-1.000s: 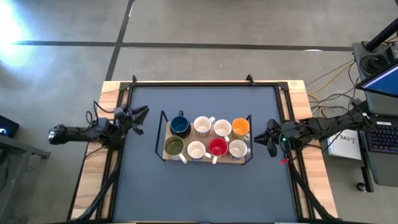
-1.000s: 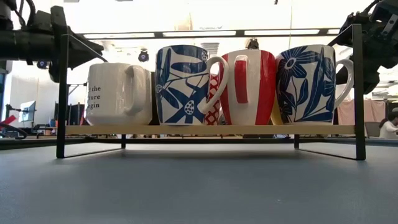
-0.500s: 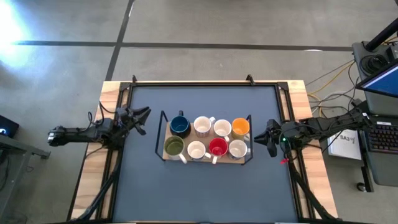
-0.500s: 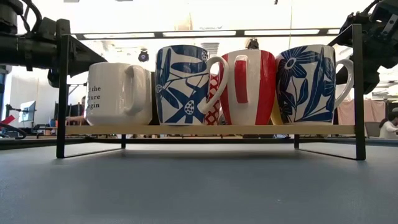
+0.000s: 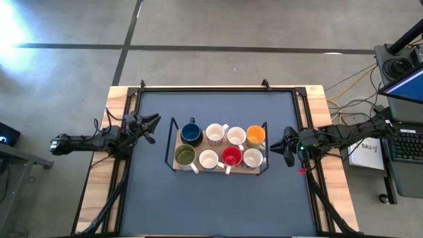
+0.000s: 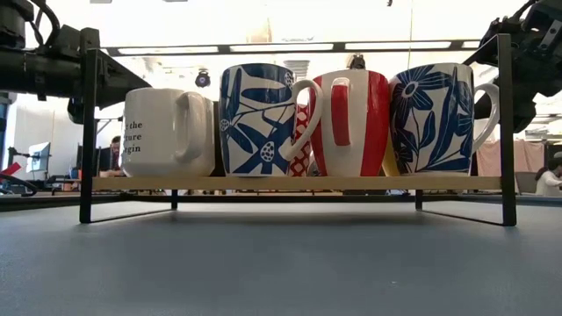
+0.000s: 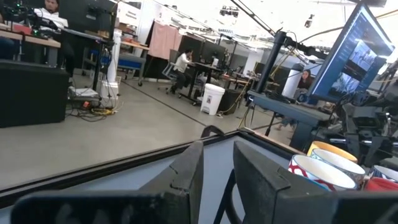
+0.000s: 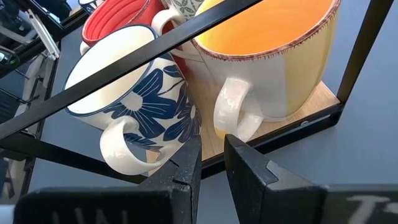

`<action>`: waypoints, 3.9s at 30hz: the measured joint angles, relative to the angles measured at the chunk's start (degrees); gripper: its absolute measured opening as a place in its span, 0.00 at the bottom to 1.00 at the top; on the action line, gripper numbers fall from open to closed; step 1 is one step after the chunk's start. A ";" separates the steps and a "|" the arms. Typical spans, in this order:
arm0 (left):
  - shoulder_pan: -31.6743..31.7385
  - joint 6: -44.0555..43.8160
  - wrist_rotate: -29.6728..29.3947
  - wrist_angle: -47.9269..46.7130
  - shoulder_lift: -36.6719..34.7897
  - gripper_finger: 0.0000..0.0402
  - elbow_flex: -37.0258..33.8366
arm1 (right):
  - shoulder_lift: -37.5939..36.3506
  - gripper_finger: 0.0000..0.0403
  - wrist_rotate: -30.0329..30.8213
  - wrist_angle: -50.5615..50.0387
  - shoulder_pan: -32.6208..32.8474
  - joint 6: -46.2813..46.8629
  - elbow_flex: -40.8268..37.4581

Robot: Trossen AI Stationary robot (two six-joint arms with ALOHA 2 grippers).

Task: Place coffee mugs
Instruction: Return to Home Position

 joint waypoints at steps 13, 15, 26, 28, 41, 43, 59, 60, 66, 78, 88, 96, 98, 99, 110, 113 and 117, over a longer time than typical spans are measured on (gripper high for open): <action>0.00 0.00 0.00 0.06 0.02 0.18 0.00 | -2.83 0.15 0.00 -0.01 -0.02 0.00 -0.91; 0.00 0.00 0.00 0.06 0.00 0.18 0.00 | -3.99 0.15 0.26 -0.29 -0.05 0.00 -1.25; 0.00 0.00 0.00 0.08 0.00 0.18 0.00 | -16.72 0.15 8.37 9.63 -0.12 -1.35 -6.29; 0.00 0.00 0.00 0.08 0.00 0.18 0.00 | -19.19 0.15 12.01 12.29 -0.28 -3.00 -7.47; 0.00 0.00 0.00 0.08 0.17 0.18 0.00 | -22.26 0.15 19.04 32.56 -0.81 -8.40 -14.15; 0.00 0.00 0.00 0.08 0.17 0.18 0.00 | -22.31 0.15 19.16 36.71 -0.81 -10.97 -15.49; 0.00 0.00 0.03 0.04 0.43 0.18 0.59 | -22.25 0.15 20.00 48.87 -0.81 -29.02 -18.78; 0.00 0.00 0.02 0.05 0.50 0.18 0.61 | -22.28 0.15 20.00 49.06 -0.81 -30.89 -18.78; 0.00 0.00 0.02 0.03 0.55 0.18 0.66 | -22.28 0.15 20.03 49.40 -0.81 -41.79 -18.80; 0.00 0.00 0.02 0.03 0.55 0.18 0.76 | -21.13 0.15 20.00 49.73 -0.81 -42.47 -18.81; 0.00 0.00 0.02 0.03 0.55 0.18 0.85 | -21.12 0.15 20.00 49.70 -0.81 -42.47 -18.82; 0.00 0.00 0.02 0.03 0.55 0.18 0.87 | -21.12 0.15 20.00 49.70 -0.79 -42.47 -18.83; 0.00 0.00 0.02 0.03 0.55 0.18 0.87 | -21.12 0.15 20.00 49.69 -0.81 -42.46 -18.84; 0.00 0.00 0.02 0.03 0.55 0.18 0.87 | -21.12 0.15 20.00 49.68 -0.81 -42.46 -18.84; 0.00 0.00 0.02 0.02 0.55 0.18 0.87 | -21.12 0.15 19.99 49.68 -0.81 -42.46 -18.84; 0.00 0.00 0.02 0.03 0.55 0.18 0.87 | -21.12 0.15 19.98 49.67 -0.81 -42.47 -18.86; 0.00 0.00 0.02 0.02 0.55 0.18 0.87 | -21.12 0.15 20.00 49.68 -0.81 -42.45 -18.86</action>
